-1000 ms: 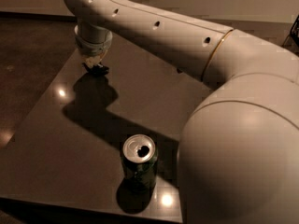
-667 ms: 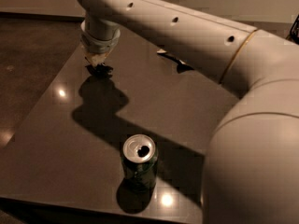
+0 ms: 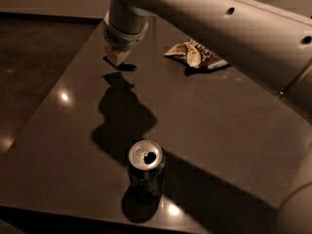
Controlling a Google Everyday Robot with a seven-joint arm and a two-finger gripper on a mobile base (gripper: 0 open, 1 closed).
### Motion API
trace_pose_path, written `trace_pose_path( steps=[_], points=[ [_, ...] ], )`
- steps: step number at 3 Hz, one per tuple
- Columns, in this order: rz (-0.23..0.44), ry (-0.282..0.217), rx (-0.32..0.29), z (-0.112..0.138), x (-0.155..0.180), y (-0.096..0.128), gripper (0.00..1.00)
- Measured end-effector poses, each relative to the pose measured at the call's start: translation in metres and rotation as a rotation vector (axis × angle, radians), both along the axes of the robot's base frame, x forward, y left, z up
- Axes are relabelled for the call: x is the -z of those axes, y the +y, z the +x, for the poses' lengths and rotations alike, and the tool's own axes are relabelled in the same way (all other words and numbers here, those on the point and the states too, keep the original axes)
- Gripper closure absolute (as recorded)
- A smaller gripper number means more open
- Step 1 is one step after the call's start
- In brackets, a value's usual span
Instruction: Move rxbar chocolate near green can
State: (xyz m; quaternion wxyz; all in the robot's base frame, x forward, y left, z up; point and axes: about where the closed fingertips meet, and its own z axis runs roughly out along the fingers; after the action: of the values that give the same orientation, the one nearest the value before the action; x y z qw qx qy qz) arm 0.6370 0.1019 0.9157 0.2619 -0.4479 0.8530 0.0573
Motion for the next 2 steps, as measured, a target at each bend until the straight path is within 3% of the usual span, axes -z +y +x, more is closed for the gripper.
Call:
trace_pose_path(
  steps=[1, 2],
  points=[
    [-0.039, -0.011, -0.050, -0.026, -0.016, -0.028, 1.00],
    [-0.033, 0.002, -0.087, -0.049, -0.017, -0.056, 1.00]
  ],
)
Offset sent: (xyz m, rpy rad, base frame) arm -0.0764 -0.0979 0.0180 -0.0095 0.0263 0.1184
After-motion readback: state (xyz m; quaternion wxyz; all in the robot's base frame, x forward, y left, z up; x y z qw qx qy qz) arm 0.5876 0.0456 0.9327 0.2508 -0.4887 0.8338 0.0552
